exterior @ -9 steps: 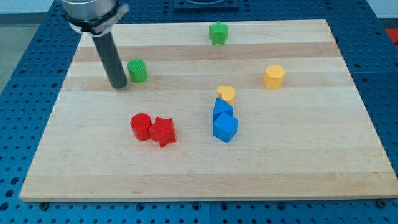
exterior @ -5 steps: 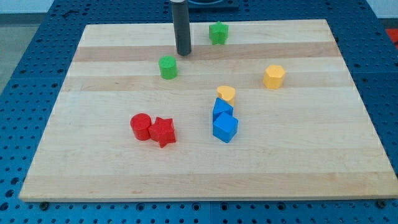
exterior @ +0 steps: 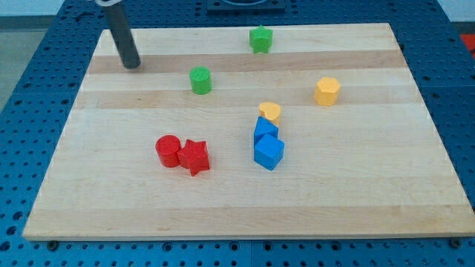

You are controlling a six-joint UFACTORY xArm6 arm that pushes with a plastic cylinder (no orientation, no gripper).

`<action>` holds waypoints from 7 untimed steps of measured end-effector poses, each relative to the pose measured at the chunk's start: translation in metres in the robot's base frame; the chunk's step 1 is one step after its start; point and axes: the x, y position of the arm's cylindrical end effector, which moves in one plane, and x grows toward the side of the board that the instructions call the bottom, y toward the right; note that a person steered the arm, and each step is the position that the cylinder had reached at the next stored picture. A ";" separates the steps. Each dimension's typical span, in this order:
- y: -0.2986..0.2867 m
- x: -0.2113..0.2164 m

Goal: Point your arm to the bottom of green circle

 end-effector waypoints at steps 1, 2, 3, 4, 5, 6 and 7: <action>0.001 0.077; 0.001 0.095; 0.003 0.096; 0.072 0.095; 0.077 0.095; 0.091 0.094; 0.149 0.081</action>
